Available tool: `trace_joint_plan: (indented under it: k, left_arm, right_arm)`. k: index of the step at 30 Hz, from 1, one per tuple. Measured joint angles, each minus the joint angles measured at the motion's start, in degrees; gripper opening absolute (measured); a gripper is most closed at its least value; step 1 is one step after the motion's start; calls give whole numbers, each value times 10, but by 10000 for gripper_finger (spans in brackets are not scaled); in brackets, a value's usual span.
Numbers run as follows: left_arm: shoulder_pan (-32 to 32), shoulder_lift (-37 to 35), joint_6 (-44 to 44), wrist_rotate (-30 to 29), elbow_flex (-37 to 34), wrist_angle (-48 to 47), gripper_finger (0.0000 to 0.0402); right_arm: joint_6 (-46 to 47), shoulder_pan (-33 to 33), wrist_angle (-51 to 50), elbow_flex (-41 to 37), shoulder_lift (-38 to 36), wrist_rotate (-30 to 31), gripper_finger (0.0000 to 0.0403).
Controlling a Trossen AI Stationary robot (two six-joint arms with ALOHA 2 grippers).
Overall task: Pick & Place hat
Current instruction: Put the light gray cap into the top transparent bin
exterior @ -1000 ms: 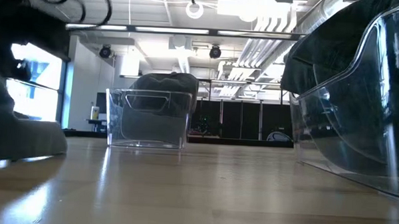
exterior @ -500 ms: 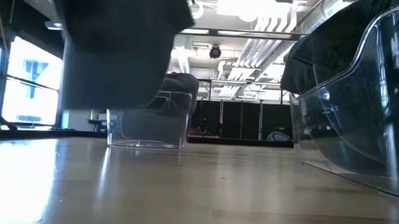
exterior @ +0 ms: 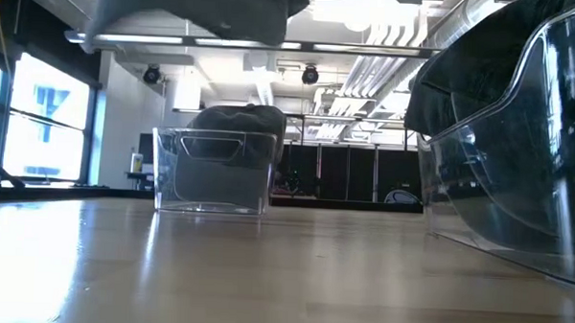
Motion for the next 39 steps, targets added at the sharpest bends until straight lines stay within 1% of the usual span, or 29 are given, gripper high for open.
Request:
trace_joint_plan:
  k: [3, 6, 8, 10, 12, 14, 16, 19, 20, 21, 24, 26, 28, 30, 33, 36, 37, 39]
  left_arm:
    - [0, 1, 19, -12, 0, 10, 1]
    - [0, 0, 34, -14, 0, 25, 1]
    - [0, 1, 43, -14, 0, 33, 1]
    - [0, 0, 46, -14, 0, 36, 1]
    - [0, 0, 46, -13, 0, 35, 1]
    - [0, 0, 43, -8, 0, 37, 1]
    - [0, 0, 42, 11, 0, 49, 1]
    - [0, 0, 46, 54, 0, 68, 1]
    - [0, 0, 47, 65, 0, 72, 1]
    - [0, 0, 50, 73, 0, 75, 1]
    - [0, 0, 59, 100, 0, 103, 1]
    - [0, 0, 70, 122, 0, 137, 7]
    - [0, 1, 80, 150, 0, 172, 28]
    - [1, 11, 91, 159, 0, 208, 61]
    - [15, 29, 121, 142, 0, 233, 126]
    - [33, 53, 133, 142, 0, 264, 196]
    - [40, 62, 133, 150, 0, 278, 218]
    - [53, 83, 132, 194, 0, 307, 262]
  right_arm:
    - [-3, -3, 0, 9, 26, -9, 311]
    - [15, -2, -3, 9, 38, -14, 311]
    - [23, -2, -8, 9, 38, -41, 305]
    - [30, -3, -5, 9, 38, -68, 287]
    - [36, -2, -6, 8, 35, -108, 254]
    - [37, -2, -2, 8, 34, -146, 205]
    - [37, -2, 1, 8, 33, -189, 145]
    - [49, -3, 0, 8, 33, -244, 40]
    - [54, -3, 1, 8, 30, -256, 21]
    - [60, -2, 0, 7, 26, -264, 15]
    - [72, 5, 22, 7, 7, -291, 27]
    - [69, 10, 48, 7, -7, -315, 19]
    - [54, 10, 52, 7, -20, -325, 7]
    - [48, 11, 50, 7, -29, -322, 10]
    - [45, 11, 54, 7, -35, -322, 12]
    - [16, 12, 53, 7, -39, -322, 5]
    - [8, 13, 53, 7, -39, -319, 6]
    - [4, 14, 54, 7, -39, -316, 10]
